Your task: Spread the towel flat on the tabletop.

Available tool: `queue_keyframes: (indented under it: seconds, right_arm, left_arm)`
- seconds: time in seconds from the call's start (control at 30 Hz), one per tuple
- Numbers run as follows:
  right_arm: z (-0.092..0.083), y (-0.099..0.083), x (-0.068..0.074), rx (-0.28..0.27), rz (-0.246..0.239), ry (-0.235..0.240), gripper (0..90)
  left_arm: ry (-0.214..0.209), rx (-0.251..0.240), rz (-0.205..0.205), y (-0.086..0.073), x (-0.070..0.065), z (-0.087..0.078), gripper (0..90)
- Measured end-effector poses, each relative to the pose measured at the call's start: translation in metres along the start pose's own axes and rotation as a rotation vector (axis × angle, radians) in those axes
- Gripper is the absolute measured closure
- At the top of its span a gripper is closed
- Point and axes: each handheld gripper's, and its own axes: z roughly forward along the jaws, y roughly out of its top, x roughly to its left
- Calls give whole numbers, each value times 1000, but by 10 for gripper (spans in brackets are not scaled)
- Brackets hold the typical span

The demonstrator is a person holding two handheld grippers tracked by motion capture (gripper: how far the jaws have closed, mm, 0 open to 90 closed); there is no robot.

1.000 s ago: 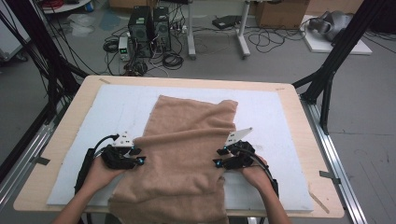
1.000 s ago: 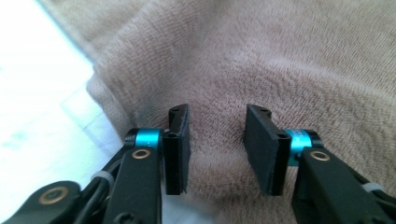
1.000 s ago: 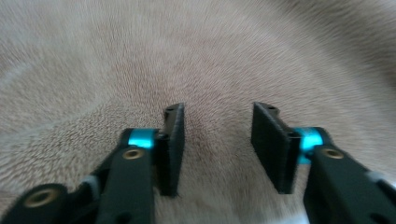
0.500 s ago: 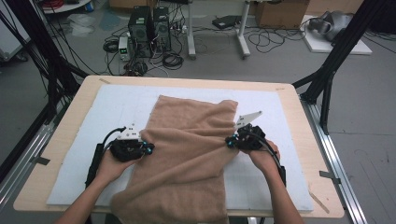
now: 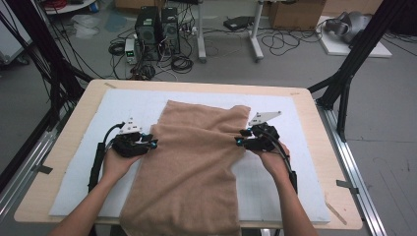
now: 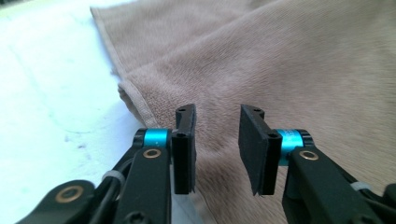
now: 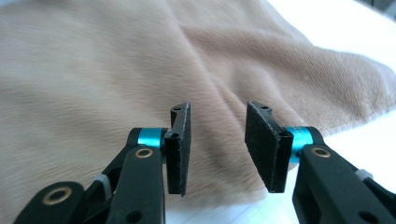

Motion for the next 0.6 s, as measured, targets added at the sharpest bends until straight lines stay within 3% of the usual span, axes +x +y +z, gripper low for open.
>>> queue_keyframes:
  seconds: [0.13,0.27,0.5,0.6]
  right_arm:
    - [-18,-14,29,-25,-54,42,607]
    - [-20,-34,56,-2,-99,96,620]
    - [-1,-51,86,45,-144,241,625]
    - [12,-52,91,104,-181,259,670]
  left_arm:
    - [-38,-7,38,-9,-13,-16,623]
    - [-79,10,70,-23,-25,-24,602]
    - [-129,43,72,-43,-37,-27,530]
    - [-155,102,77,-51,-39,-21,558]
